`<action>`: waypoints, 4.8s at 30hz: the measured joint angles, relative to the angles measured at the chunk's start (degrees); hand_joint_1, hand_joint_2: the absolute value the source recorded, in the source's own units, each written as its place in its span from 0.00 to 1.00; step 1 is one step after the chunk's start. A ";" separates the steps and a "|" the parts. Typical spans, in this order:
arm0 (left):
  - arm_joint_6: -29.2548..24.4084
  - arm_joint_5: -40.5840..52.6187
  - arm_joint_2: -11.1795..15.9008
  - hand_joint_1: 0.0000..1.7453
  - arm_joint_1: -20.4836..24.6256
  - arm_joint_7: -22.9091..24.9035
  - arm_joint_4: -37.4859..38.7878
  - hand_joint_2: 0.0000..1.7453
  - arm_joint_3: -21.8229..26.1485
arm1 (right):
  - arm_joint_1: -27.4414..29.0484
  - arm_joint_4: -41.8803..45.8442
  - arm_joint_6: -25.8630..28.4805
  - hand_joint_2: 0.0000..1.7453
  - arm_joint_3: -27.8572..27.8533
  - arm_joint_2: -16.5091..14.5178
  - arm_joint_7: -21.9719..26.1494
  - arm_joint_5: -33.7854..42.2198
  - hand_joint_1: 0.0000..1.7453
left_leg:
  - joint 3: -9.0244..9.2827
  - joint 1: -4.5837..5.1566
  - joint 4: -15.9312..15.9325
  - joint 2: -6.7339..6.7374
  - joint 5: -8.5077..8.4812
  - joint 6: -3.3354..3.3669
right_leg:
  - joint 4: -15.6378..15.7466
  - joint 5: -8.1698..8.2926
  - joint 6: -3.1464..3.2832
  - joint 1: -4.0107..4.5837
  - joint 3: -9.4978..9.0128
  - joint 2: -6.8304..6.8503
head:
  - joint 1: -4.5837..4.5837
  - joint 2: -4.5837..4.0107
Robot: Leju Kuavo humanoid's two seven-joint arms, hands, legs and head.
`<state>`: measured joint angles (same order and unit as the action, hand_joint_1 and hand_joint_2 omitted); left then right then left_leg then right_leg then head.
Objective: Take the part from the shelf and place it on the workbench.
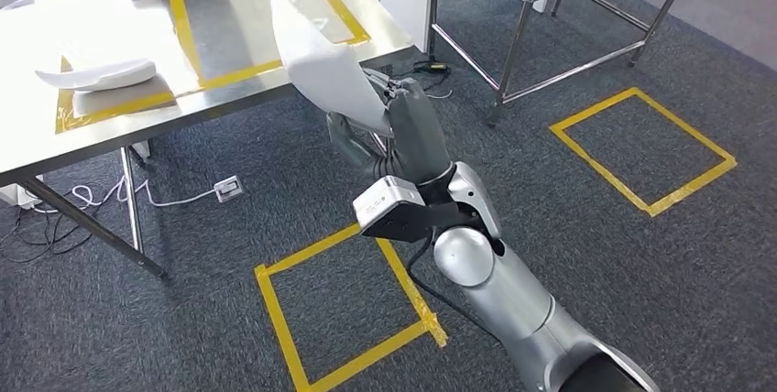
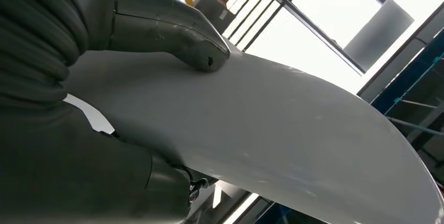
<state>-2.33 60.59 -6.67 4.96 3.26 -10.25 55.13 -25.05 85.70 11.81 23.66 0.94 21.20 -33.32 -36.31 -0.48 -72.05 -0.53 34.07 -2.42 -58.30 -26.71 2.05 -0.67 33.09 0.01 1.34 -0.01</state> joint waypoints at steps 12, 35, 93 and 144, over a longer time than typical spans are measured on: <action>0.15 0.85 0.34 0.00 -0.31 0.51 0.26 1.00 -0.08 | -2.48 -2.16 -0.91 1.00 -0.01 0.87 0.17 0.51 1.00 | -2.20 -0.65 12.40 0.88 -11.17 2.46 | -5.42 -4.54 -3.36 -0.47 -4.76 -0.21 | -0.15 0.00; -0.01 1.94 0.57 0.00 -0.16 1.12 0.31 1.00 -0.17 | -0.73 -4.25 -1.11 1.00 -0.18 1.48 0.07 -0.08 1.00 | -3.56 -0.19 3.34 0.22 -0.85 -0.13 | -0.62 -2.71 0.33 0.44 -2.77 -1.27 | -0.18 0.01; 4.08 6.53 1.47 0.00 4.08 0.45 0.46 1.00 -3.39 | -30.72 -68.58 -16.65 0.50 2.15 -8.10 -16.25 -9.51 0.50 | 6.84 0.26 15.13 0.38 -4.56 3.09 | 0.24 4.24 -0.44 0.82 4.48 -0.78 | 0.08 0.01; 1.95 9.05 0.17 0.00 2.09 1.66 0.60 0.00 -5.31 | -4.28 -5.02 -9.02 0.00 -3.10 1.31 8.58 19.51 0.00 | 9.02 0.98 11.47 0.86 -0.28 2.89 | -2.40 4.73 -0.04 1.03 7.19 -0.45 | 0.50 0.01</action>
<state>-0.39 69.64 -6.50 7.05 4.92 -9.66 49.82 -29.32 80.68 2.79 20.56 2.25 29.77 -13.80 -27.29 0.50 -60.58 0.33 33.78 0.48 -60.70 -21.98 2.01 0.36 40.28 -0.44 1.84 0.00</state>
